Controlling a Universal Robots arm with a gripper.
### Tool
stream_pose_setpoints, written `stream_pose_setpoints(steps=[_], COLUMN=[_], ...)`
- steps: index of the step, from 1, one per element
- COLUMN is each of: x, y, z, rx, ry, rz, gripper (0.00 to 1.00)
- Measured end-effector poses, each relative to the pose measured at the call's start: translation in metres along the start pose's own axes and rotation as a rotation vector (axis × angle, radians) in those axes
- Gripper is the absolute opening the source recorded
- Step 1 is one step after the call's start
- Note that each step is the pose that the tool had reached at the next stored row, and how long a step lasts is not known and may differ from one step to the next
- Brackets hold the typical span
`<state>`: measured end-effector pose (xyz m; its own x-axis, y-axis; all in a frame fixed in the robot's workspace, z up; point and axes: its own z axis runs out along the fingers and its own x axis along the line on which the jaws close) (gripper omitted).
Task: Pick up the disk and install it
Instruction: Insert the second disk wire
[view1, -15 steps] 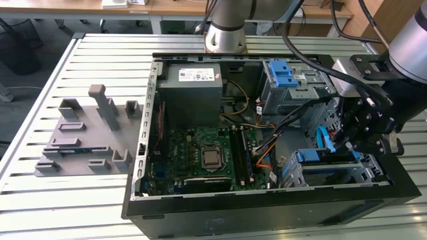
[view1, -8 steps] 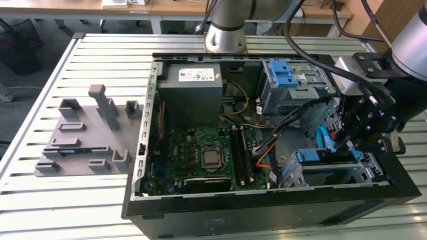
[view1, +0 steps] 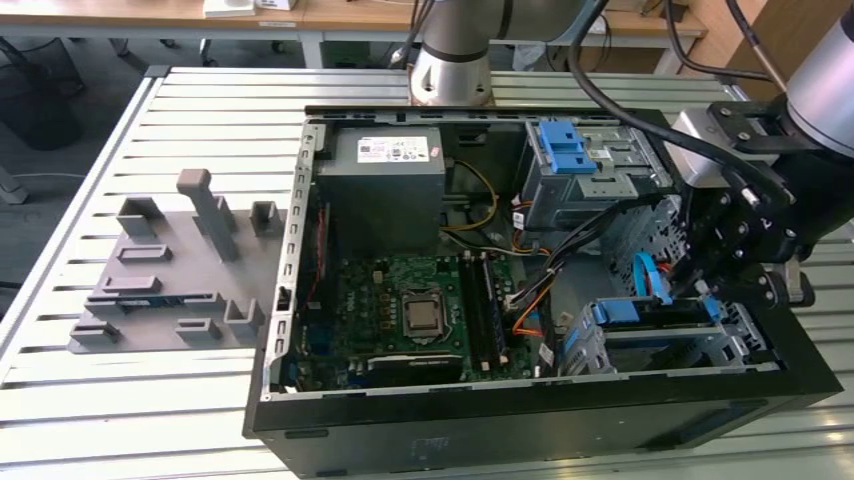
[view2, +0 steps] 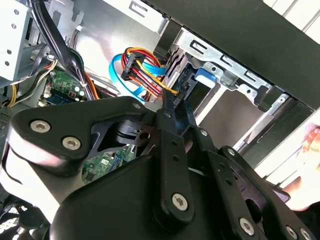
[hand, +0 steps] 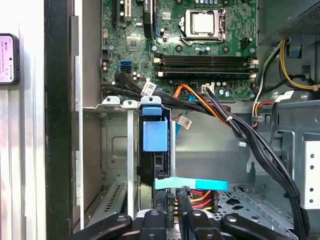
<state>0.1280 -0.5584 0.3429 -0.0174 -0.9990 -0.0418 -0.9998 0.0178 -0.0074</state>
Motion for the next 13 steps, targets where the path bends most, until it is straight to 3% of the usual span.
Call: stream_pose_setpoints(steps=[2, 6, 13], x=[0.0, 0.0, 0.0], y=[0.0, 0.0004, 0.0003], z=[-0.0005, -0.0007, -0.0011], rx=[0.0052, 0.0294, 0.0333], ry=[-0.0004, -0.0007, -0.0009], rz=[-0.001, -0.002, -0.002], gripper=[0.24, 0.24, 0.24])
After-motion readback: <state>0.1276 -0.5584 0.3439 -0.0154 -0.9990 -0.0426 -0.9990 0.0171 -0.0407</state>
